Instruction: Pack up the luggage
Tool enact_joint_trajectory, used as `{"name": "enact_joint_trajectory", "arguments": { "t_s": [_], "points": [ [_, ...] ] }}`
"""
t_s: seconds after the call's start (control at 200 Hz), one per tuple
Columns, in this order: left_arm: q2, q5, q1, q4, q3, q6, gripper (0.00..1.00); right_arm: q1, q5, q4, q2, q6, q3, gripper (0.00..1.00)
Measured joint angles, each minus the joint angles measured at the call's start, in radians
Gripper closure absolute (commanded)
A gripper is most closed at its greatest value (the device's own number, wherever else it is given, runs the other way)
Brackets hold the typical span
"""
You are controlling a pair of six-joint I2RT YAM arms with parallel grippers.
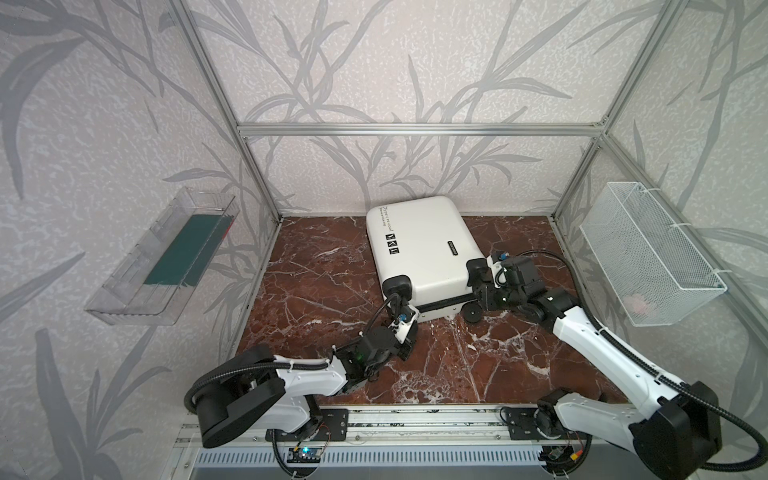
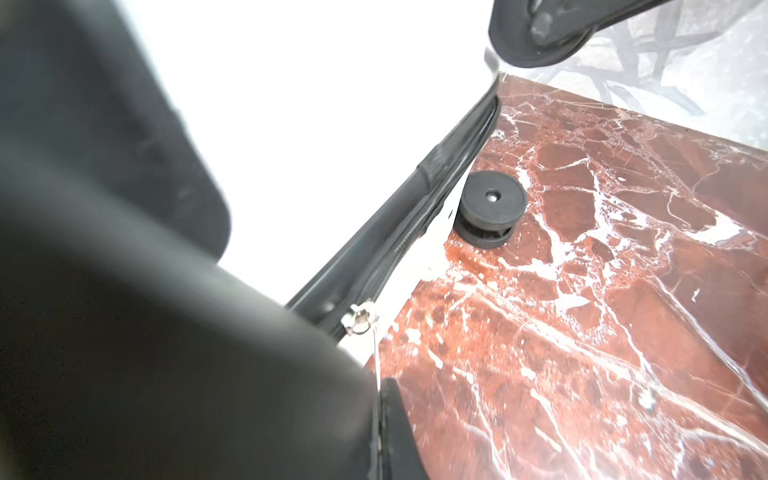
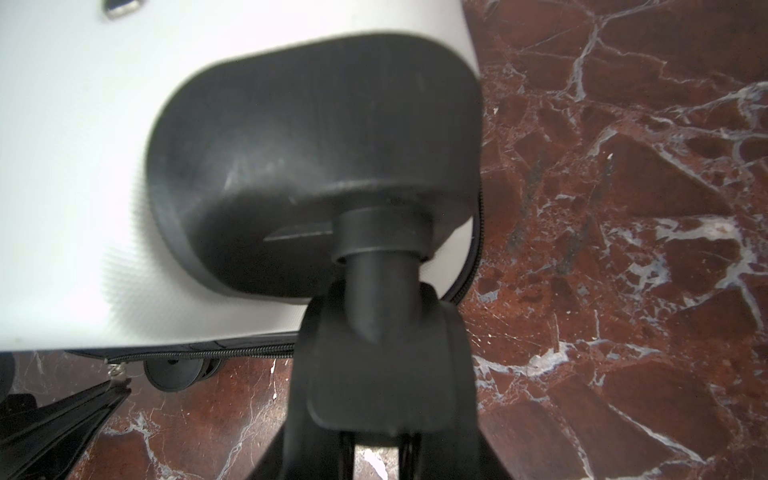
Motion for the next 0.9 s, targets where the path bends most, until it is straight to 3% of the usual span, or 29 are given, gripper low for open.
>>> {"name": "enact_joint_trajectory", "arguments": {
  "t_s": [0.28, 0.715, 0.74, 0.84, 0.9],
  "points": [
    [0.263, 0.008, -0.038, 0.164, 0.158, 0.027, 1.00, -0.001, -0.003, -0.003, 0.000, 0.000, 0.000, 1.00],
    [0.523, 0.047, -0.059, 0.218, 0.423, 0.035, 1.00, -0.001, -0.005, -0.003, -0.001, 0.004, 0.000, 1.00],
    [0.531, 0.048, -0.059, 0.223, 0.429, 0.035, 1.00, -0.001, -0.004, -0.003, -0.001, 0.004, 0.000, 0.95],
    [0.545, 0.048, -0.060, 0.235, 0.439, 0.035, 1.00, -0.002, -0.005, -0.003, -0.001, 0.004, 0.000, 0.55],
    [0.546, 0.048, -0.060, 0.239, 0.439, 0.034, 1.00, -0.009, -0.012, -0.003, 0.001, 0.006, 0.004, 0.39]
  ]
}}
